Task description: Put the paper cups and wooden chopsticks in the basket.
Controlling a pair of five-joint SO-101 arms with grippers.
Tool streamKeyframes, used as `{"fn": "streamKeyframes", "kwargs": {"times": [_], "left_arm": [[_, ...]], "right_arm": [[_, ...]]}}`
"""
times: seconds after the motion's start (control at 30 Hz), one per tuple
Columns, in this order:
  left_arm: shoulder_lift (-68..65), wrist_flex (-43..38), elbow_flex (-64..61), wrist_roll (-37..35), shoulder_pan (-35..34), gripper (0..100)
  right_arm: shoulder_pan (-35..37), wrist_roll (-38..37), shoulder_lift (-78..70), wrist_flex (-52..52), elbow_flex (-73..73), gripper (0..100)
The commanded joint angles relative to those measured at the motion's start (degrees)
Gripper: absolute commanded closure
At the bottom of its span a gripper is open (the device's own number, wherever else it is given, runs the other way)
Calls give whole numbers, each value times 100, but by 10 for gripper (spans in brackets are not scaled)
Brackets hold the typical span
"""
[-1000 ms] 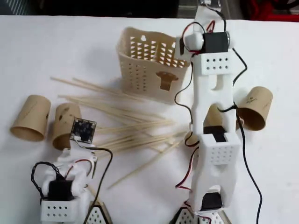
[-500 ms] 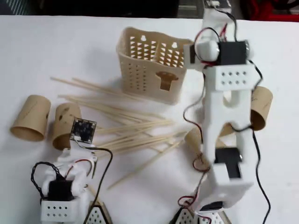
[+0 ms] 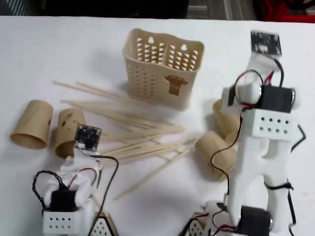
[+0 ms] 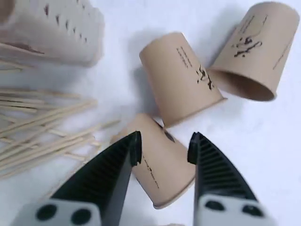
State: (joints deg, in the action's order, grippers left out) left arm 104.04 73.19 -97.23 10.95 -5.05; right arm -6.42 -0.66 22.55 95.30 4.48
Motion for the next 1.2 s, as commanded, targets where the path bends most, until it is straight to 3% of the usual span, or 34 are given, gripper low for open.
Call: {"fn": "streamKeyframes", "kwargs": {"times": [0.0,0.2,0.47,0.67,0.87,1.03,1.17], "left_arm": [[22,26,26,-35,13,946],[22,26,26,-35,13,946],[22,26,26,-35,13,946],[22,26,26,-35,13,946],[22,26,26,-35,13,946],[22,26,26,-35,13,946],[22,26,26,-35,13,946]], "right_arm": [[-84,-35,593,-251,1011,802],[-84,1020,831,-549,2057,680],[-75,1327,822,-2510,3367,674],[-75,1451,831,-3881,3965,827],[-84,1407,971,-3960,3930,978],[-110,1327,1516,-3916,3930,980],[-84,484,2185,-3697,3771,980]]}}
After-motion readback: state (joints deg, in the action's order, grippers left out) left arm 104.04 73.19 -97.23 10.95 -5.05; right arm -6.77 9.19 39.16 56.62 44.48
